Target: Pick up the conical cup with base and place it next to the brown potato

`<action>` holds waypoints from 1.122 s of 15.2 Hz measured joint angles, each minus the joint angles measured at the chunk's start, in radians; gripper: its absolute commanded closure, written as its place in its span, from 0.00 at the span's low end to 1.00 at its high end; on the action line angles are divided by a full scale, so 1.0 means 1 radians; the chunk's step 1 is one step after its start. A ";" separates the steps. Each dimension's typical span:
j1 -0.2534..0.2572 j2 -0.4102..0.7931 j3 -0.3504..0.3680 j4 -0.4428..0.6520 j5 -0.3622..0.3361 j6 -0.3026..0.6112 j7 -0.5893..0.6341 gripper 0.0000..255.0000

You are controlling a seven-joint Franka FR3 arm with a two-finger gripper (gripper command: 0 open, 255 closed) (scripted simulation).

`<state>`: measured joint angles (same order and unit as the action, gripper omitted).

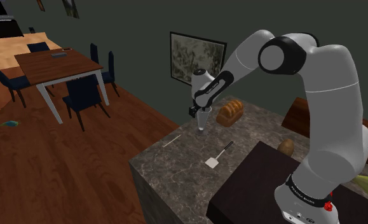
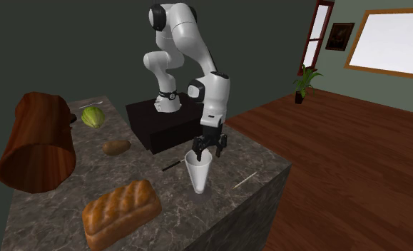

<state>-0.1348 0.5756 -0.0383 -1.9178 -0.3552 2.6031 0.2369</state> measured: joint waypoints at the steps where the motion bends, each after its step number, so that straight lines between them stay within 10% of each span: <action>1: 0.000 0.001 0.000 0.000 0.000 0.001 0.000 0.00; 4: 0.000 0.002 0.000 0.001 0.000 0.002 0.000 0.00; 5: 0.000 0.002 0.000 0.001 0.000 0.002 0.000 1.00; 17: -0.001 -0.009 0.002 0.000 0.003 -0.009 -0.004 1.00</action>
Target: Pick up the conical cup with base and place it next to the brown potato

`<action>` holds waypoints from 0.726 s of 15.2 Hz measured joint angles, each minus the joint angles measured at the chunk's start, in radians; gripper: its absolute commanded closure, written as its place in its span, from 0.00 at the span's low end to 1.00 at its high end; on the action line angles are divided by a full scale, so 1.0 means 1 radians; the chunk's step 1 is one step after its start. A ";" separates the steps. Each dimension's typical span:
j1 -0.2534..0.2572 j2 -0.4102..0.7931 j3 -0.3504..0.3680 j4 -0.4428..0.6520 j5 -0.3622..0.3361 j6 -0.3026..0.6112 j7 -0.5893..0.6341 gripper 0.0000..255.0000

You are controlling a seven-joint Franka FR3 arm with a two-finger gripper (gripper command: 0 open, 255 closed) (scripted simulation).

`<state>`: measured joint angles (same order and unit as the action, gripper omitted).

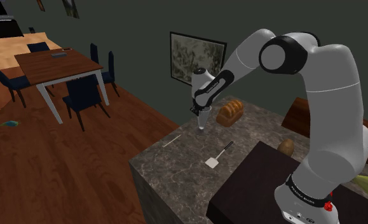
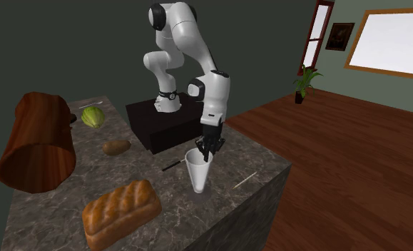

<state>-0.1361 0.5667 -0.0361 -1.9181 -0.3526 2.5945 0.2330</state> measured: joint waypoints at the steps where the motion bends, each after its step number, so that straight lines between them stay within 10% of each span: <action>1: -0.001 -0.011 0.001 -0.003 0.002 -0.007 -0.003 1.00; 11: -0.011 -0.108 0.019 -0.006 0.029 -0.099 -0.039 1.00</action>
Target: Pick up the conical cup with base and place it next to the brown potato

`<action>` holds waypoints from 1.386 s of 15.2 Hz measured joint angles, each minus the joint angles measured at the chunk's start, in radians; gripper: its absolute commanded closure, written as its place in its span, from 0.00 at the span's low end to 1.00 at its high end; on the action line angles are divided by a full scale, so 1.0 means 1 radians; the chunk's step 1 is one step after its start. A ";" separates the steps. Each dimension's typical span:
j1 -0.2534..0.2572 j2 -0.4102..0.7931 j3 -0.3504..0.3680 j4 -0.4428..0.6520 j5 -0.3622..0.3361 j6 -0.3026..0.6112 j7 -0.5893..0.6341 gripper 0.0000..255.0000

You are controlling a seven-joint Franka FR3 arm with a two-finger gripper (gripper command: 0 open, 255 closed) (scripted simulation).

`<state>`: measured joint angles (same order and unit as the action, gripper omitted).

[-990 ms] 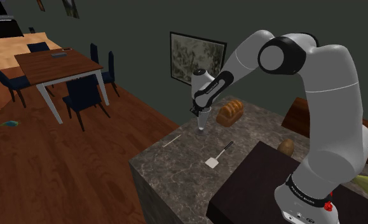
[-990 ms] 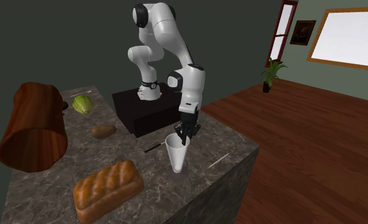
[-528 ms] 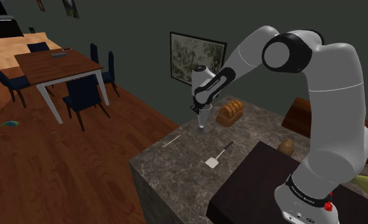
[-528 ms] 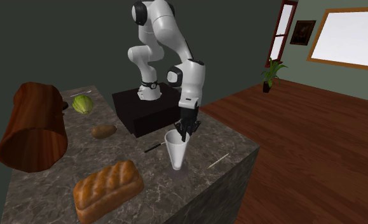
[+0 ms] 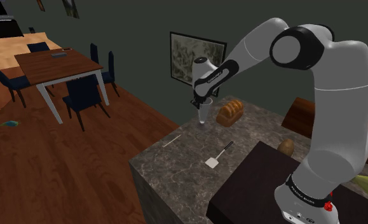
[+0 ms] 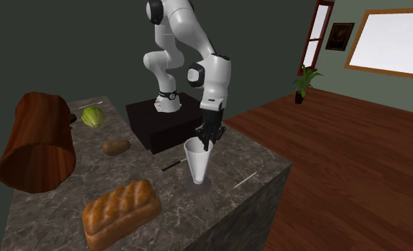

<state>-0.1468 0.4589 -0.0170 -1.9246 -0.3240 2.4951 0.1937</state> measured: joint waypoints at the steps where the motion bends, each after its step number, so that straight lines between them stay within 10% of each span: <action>1: 0.000 -0.009 0.002 0.002 0.003 -0.011 -0.003 1.00; 21: -0.009 -0.158 0.024 0.070 0.055 -0.223 -0.075 1.00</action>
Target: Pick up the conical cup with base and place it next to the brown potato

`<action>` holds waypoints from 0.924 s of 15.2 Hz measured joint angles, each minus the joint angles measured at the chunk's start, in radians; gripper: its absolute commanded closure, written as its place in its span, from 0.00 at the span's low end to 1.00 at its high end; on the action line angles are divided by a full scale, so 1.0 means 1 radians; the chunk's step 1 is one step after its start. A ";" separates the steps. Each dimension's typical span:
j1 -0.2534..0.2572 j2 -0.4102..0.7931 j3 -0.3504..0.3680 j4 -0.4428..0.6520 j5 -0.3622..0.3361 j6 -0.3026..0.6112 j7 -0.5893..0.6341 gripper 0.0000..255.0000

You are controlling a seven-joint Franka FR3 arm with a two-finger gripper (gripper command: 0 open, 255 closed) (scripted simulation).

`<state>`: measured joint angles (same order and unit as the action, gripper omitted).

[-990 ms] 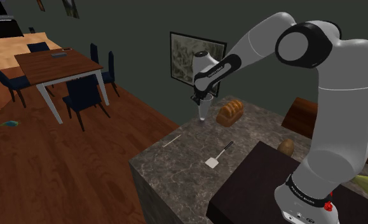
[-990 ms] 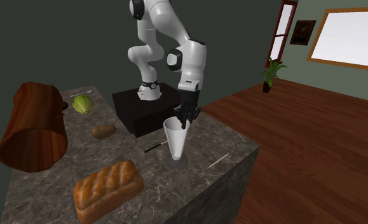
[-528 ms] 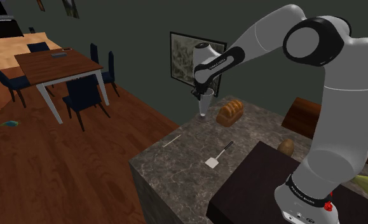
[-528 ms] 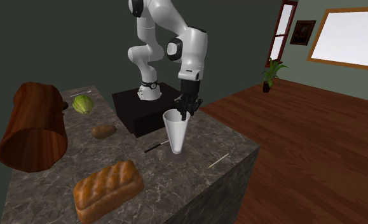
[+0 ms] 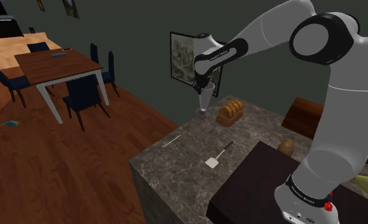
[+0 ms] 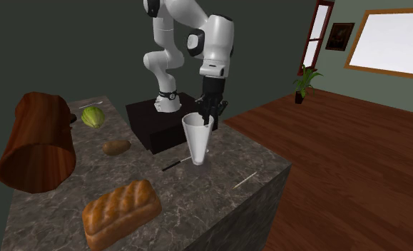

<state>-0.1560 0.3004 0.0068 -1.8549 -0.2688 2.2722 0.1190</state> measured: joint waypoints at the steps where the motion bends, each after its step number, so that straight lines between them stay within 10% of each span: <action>1: 0.000 -0.009 0.001 0.004 0.003 -0.013 -0.004 1.00; 14: 0.000 -0.073 0.008 0.093 0.028 -0.162 -0.043 1.00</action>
<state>-0.1563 0.2274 0.0145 -1.7621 -0.2411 2.1100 0.0759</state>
